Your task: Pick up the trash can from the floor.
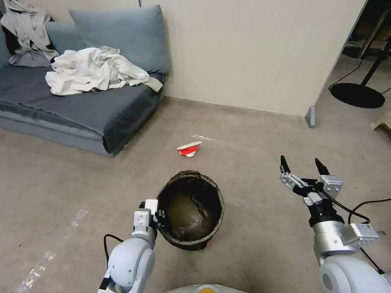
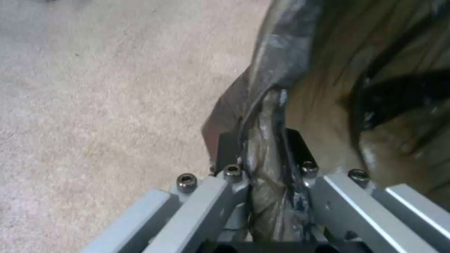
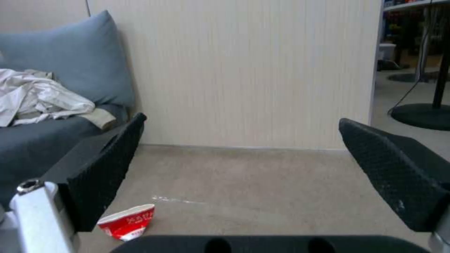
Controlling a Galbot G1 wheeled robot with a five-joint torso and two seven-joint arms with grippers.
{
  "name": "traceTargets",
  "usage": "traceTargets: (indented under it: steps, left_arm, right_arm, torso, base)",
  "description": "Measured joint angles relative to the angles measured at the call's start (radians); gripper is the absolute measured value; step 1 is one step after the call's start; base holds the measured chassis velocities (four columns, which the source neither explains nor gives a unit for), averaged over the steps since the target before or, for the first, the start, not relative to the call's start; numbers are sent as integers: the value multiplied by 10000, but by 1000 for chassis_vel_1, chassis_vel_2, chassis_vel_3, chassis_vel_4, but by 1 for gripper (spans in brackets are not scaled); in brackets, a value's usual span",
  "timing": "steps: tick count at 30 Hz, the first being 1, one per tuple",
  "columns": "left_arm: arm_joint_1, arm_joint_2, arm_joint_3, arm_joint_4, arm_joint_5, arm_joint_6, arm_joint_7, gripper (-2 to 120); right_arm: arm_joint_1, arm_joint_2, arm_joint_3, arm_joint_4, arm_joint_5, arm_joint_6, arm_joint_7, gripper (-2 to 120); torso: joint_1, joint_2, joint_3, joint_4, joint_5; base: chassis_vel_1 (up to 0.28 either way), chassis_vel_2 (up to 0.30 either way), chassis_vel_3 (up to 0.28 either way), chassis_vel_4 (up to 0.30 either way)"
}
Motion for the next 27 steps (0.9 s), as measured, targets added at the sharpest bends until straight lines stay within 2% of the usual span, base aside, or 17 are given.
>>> traceTargets:
  steps: [14, 27]
  left_arm:
    - [298, 76, -523, -1481, -1505, 8, -387, 3]
    - [473, 167, -1183, -2319, -2699, 9, -603, 3]
  right_arm:
    - [3, -16, -16, 6, -5, -1, 6, 100]
    - [18, -56, -16, 15, -5, -19, 20, 100]
  torso:
    - [0, 0, -1, 0, 0]
    - [0, 0, -1, -1, -1]
  base:
    - [0, 0, 0, 0]
    - [0, 0, 0, 0]
